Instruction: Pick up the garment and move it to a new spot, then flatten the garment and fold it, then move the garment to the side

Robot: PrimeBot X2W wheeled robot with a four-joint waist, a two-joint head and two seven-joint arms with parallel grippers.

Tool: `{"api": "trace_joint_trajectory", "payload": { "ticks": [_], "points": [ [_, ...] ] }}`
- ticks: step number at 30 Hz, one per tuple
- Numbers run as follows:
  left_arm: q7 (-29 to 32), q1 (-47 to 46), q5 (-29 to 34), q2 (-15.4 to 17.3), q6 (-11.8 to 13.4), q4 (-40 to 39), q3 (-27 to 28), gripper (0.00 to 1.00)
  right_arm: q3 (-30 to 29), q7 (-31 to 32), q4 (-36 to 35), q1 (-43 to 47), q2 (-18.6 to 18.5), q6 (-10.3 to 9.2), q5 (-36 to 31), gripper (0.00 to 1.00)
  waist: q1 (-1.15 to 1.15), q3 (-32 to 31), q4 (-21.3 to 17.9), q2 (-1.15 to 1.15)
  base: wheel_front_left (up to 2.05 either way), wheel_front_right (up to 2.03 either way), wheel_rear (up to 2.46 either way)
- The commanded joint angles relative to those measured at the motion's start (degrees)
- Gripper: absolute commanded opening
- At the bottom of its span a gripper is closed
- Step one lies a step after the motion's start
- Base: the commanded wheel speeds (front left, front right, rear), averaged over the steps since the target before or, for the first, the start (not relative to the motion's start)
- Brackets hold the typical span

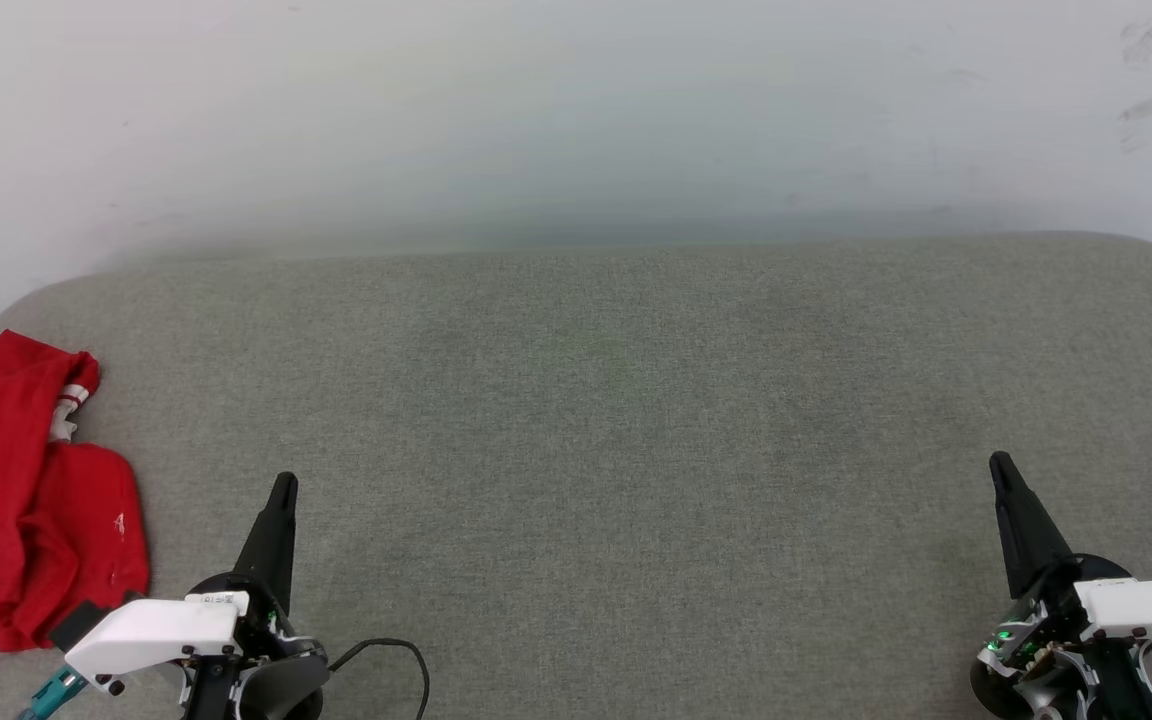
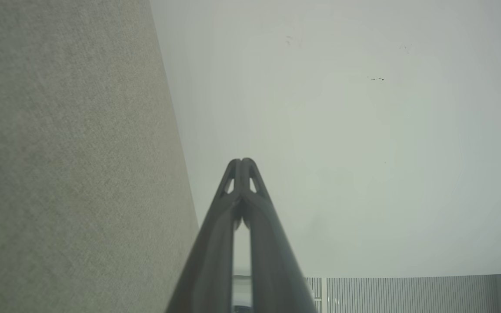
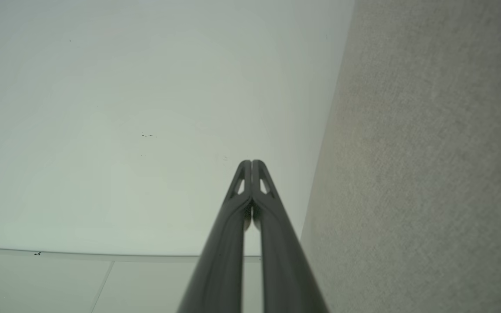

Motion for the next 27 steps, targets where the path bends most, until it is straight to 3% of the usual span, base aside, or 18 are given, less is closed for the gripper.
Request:
{"api": "trace_joint_trajectory", "payload": {
  "ticks": [1,24,25,27],
  "points": [
    [0.10,-0.44,0.08,-0.07,-0.17,0.02,0.17,0.00,0.04,0.03,0.05,-0.59,0.24,-0.02,-0.27,0.00,0.00,0.00,0.00,0.00,0.00,0.00,0.00],
    [-0.02,0.01,0.01,0.00,0.00,-0.01,0.00,0.00,0.02,-0.02,-0.01,0.00,0.00,0.00,-0.01,0.00,0.00,0.00,0.00,0.00,0.00,0.00,0.00],
    [-0.07,0.24,0.02,-0.03,0.02,0.40,-0.10,1.00,0.07,-0.06,0.38,0.29,0.01,0.00,-0.01,1.00,0.00,0.00,0.00,0.00,0.00,0.00,0.00],
    [-0.01,1.25,-0.01,-0.15,0.05,1.46,-0.25,1.00,0.07,-0.02,1.42,1.30,0.02,-0.01,0.02,1.00,0.00,0.00,0.00,0.00,0.00,0.00,0.00]
  ]
}}
